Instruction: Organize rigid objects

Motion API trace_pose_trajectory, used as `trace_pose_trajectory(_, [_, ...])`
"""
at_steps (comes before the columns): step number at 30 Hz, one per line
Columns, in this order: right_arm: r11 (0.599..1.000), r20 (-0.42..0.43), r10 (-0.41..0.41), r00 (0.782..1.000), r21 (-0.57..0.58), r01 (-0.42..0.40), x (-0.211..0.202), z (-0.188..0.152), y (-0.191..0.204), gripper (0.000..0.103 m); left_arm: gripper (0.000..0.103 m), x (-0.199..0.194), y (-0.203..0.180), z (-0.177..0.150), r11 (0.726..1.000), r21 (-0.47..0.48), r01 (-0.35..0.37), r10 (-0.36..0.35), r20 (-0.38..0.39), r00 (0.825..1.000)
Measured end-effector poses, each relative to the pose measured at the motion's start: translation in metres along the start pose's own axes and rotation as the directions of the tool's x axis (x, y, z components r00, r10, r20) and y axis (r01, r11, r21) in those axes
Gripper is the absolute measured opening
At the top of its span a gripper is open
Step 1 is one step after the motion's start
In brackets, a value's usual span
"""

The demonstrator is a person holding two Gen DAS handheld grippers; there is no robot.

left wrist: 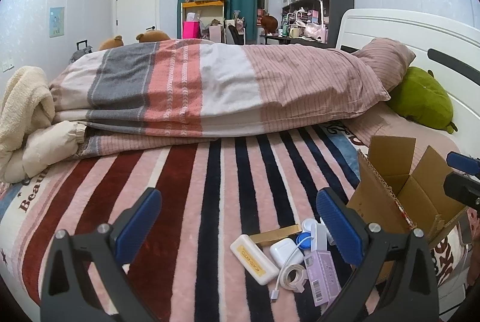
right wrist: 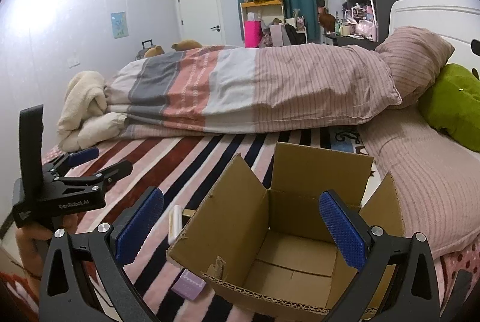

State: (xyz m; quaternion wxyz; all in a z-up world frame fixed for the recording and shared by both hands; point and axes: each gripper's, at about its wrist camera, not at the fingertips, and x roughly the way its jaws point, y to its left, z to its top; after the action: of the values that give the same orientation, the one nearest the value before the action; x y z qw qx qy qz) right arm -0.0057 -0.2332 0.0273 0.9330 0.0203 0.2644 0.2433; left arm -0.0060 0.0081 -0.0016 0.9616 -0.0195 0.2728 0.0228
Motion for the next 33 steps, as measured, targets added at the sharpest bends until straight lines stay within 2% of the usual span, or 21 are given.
trace_pose_trajectory(33, [1.000, -0.001, 0.002, 1.000, 0.008, -0.002, 0.0012, -0.0008, 0.0000, 0.103, 0.103, -0.0025, -0.0001, 0.0001, 1.000, 0.001, -0.004, 0.005, -0.002, 1.000])
